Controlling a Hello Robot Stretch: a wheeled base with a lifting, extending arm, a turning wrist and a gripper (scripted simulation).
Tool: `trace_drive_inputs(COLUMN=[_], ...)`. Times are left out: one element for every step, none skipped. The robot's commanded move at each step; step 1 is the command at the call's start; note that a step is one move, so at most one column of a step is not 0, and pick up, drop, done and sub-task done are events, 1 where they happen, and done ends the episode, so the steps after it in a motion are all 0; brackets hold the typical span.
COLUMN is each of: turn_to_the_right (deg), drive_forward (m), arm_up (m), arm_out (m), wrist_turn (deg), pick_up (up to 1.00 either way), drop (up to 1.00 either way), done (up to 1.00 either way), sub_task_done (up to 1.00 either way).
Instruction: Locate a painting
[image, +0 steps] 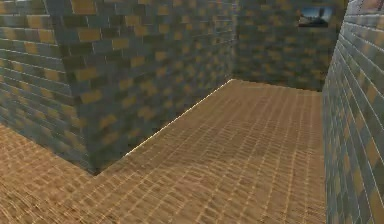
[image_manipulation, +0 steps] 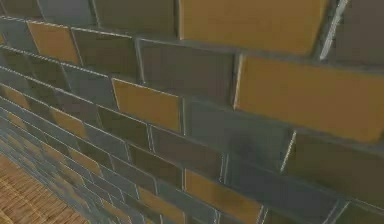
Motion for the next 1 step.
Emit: trace_drive_inputs(turn_to_the_right=[-45.0], drive_forward=[0.0], arm_up=[0.0], arm_out=[0.0], wrist_turn=[0.0], pick_up=[0.0], drop=[0.0], done=[0.0], sub_task_done=[0.0])
